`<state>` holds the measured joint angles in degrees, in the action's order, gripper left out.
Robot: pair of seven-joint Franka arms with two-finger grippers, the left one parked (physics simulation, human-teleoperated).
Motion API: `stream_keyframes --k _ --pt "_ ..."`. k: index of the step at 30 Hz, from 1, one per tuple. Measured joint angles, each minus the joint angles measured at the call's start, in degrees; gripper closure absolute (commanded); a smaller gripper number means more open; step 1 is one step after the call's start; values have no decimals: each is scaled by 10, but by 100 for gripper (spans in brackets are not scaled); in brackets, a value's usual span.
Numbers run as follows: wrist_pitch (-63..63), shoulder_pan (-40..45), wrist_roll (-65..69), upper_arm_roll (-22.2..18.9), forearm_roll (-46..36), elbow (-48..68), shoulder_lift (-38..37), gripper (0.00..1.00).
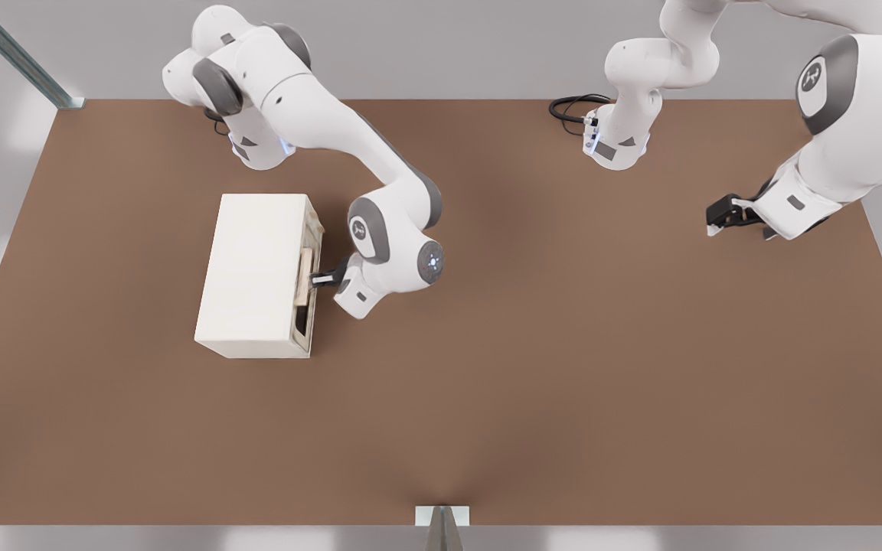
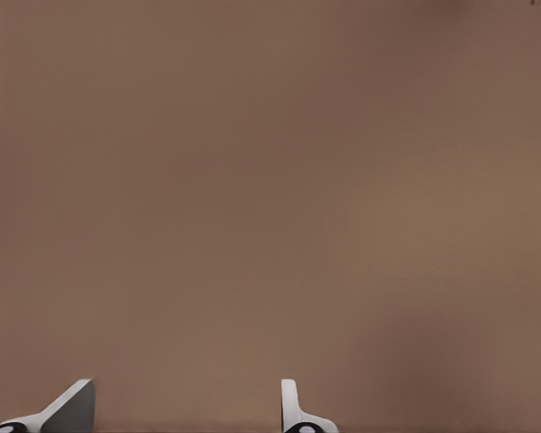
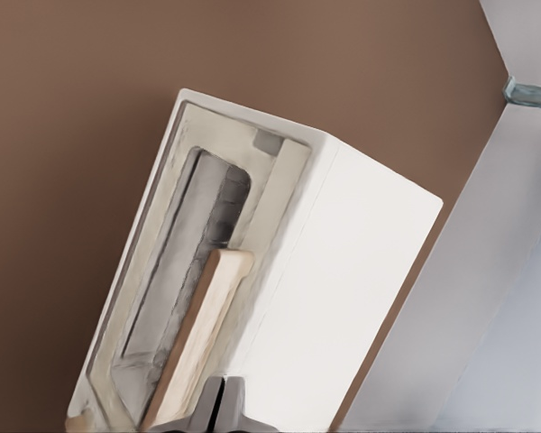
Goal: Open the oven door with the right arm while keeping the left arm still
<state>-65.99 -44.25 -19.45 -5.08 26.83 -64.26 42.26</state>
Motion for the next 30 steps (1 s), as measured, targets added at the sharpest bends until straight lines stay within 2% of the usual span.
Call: stream_keyframes --k 4,14,30 --pt "31 -6 -56 -1 16 -54 2 79" --pt "31 -7 -156 -10 31 -97 12 79" --pt "4 -22 -237 -8 33 -91 27 79"
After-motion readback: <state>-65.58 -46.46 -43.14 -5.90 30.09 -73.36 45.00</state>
